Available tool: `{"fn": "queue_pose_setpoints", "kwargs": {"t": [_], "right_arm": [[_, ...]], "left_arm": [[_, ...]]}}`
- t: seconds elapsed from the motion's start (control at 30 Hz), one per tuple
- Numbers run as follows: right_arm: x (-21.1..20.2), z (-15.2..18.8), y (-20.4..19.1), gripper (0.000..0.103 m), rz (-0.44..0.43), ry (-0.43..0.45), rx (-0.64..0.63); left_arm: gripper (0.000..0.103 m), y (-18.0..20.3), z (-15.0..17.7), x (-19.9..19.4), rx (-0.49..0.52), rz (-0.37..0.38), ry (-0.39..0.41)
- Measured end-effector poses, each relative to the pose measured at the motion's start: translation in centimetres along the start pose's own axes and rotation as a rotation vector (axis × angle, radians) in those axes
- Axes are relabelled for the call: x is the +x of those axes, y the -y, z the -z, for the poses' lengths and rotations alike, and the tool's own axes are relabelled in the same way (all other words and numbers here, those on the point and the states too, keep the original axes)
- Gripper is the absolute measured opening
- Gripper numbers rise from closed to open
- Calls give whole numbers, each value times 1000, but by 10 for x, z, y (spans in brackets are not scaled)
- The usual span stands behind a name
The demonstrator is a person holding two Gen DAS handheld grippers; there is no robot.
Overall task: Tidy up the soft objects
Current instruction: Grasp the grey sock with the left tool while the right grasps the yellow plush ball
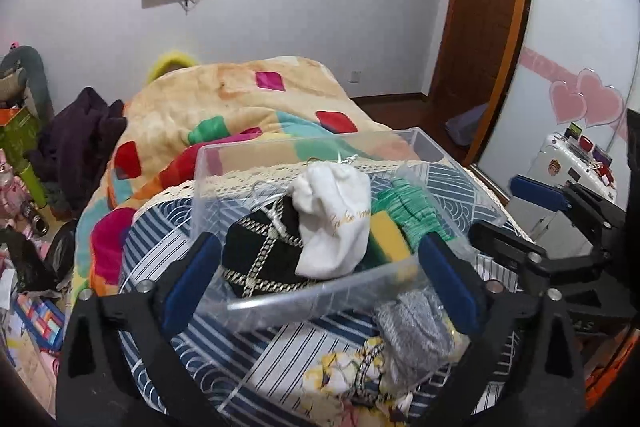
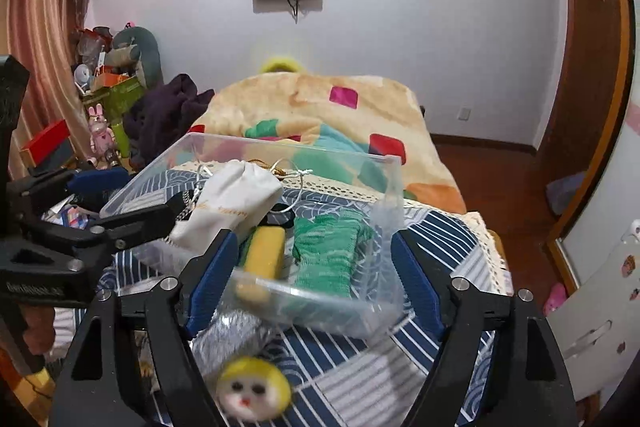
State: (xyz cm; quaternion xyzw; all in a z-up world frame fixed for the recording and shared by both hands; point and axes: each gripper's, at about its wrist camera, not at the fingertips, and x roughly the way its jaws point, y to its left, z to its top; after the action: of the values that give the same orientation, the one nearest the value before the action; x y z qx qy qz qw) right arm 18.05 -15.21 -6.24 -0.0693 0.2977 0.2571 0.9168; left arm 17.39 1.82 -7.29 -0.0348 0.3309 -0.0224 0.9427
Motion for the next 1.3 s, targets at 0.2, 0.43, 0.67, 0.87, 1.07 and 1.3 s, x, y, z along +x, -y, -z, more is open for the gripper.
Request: {"fn": "queue_pose_setpoints", "kwargs": {"t": [0.2,0.43,0.67,0.87,1.07,1.3], "right_arm": [[-9,21,2,81,-19,-13,1],[-9,52,2,81,-57,-79,16],[-7,68,-6,80,-108,-116,1],[6,74,-10,65,-153,-153,17],[17,79,-12,43,-196,-184,34],[12,82,-12,39,-176,-168,23]], "left_arm": [[101,0,21,-7,1,19,-43],[101,14,47,-7,49,49,-92],[90,30,56,5,56,110,-137],[77,39,57,30,34,160,-192],[62,40,58,45,3,216,-231],[38,52,60,42,62,214,-216]]}}
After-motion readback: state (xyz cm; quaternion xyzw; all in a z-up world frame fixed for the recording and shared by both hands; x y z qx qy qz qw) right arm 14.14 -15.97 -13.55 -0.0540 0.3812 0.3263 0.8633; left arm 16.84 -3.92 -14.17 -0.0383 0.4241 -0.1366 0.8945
